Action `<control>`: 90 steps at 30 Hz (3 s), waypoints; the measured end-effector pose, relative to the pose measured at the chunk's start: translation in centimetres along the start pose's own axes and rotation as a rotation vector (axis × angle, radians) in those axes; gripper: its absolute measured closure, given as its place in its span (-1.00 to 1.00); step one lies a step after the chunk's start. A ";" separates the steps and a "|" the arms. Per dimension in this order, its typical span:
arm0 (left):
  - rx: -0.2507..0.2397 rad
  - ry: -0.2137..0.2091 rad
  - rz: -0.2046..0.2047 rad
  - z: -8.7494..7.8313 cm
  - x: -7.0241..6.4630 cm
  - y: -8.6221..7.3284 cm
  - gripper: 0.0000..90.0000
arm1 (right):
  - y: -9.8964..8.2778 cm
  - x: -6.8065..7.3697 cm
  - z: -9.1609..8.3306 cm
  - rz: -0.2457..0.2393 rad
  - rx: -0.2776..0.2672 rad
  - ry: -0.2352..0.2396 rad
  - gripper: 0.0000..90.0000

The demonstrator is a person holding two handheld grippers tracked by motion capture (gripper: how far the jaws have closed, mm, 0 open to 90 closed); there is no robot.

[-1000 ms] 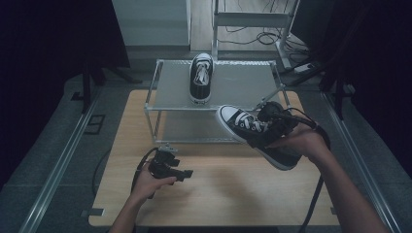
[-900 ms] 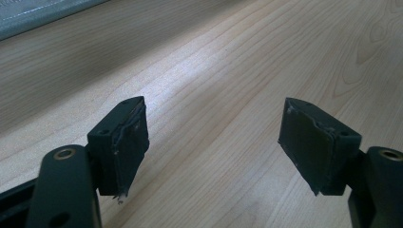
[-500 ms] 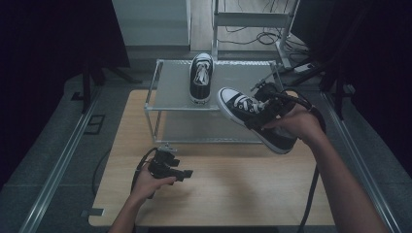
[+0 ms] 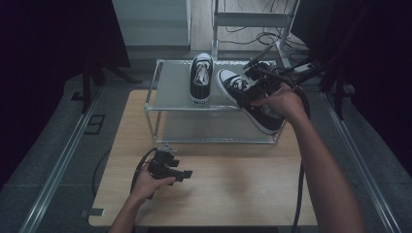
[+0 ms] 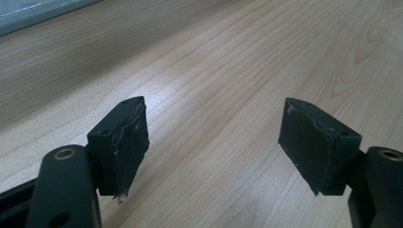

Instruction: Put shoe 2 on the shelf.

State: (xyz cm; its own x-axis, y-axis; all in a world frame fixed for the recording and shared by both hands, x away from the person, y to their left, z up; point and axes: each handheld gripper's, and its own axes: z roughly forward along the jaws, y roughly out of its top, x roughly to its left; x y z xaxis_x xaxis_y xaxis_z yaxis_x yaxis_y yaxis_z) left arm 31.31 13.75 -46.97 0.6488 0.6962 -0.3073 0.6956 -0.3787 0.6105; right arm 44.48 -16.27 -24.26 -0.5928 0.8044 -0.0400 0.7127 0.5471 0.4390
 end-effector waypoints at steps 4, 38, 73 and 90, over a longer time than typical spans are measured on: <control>-0.005 0.001 -0.001 -0.1 0.0 0.0 -0.44 | 1.3 -0.4 0.7 0.050 0.005 -0.014 -0.58; -0.041 -0.017 -0.025 -1.1 0.5 -0.3 -0.44 | 10.2 -1.6 5.5 0.410 0.072 -0.113 -0.58; -0.052 -0.034 -0.030 -1.5 0.8 -0.4 -0.44 | 13.4 -2.7 10.9 0.637 0.111 -0.213 -0.58; -0.041 -0.030 -0.017 -1.2 0.5 -0.3 -0.44 | 13.6 -2.5 10.3 0.611 0.049 -0.200 -0.64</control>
State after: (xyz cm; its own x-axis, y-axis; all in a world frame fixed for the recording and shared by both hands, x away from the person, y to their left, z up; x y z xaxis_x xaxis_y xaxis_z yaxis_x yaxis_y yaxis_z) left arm 31.05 14.99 -46.45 0.6464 0.6833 -0.3394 0.6937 -0.3412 0.6343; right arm 59.48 -8.44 -27.41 0.0034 0.9993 0.0363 0.9188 -0.0175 0.3944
